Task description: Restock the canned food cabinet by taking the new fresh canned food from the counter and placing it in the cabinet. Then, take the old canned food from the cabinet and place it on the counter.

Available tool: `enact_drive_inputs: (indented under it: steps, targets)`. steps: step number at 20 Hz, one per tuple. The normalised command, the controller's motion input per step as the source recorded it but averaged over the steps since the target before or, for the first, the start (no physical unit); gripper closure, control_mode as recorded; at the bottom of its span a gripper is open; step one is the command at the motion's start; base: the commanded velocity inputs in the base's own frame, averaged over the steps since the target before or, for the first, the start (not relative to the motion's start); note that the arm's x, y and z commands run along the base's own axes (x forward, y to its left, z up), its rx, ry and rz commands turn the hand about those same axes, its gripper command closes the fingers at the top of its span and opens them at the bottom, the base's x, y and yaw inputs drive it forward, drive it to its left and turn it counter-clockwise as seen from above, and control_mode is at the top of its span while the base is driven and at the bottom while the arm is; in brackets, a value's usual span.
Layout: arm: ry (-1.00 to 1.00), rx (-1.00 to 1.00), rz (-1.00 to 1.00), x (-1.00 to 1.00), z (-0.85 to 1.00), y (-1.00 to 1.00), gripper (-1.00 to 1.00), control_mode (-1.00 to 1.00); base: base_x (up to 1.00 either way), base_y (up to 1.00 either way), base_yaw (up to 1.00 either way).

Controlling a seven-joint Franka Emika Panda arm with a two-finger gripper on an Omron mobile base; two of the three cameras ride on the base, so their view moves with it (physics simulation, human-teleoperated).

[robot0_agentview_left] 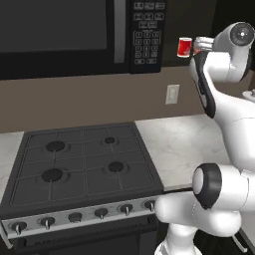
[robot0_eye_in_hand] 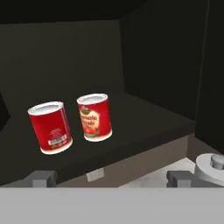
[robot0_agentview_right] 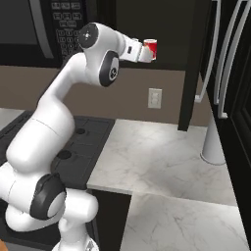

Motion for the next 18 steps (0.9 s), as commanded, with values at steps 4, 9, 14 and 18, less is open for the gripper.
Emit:
enact_drive_inputs:
  steps: [4, 9, 14, 18]
  targets:
    - [0.09, 0.17, 0.00, 0.36, 0.02, -0.47, -1.00, -1.00, 0.00, 0.00, 0.00]
    - [0.06, 0.21, 0.01, 0.13, 0.00, -0.16, -1.00, -1.00, 0.00, 0.00, 0.00]
    - [0.08, 0.06, 0.10, 0.02, 0.01, 0.00, -1.00, -1.00, 0.00, 0.00, 0.00]
    - [0.00, -0.02, 0.03, 0.18, -0.06, 0.00, -1.00, -1.00, 0.00, 0.00, 0.00]
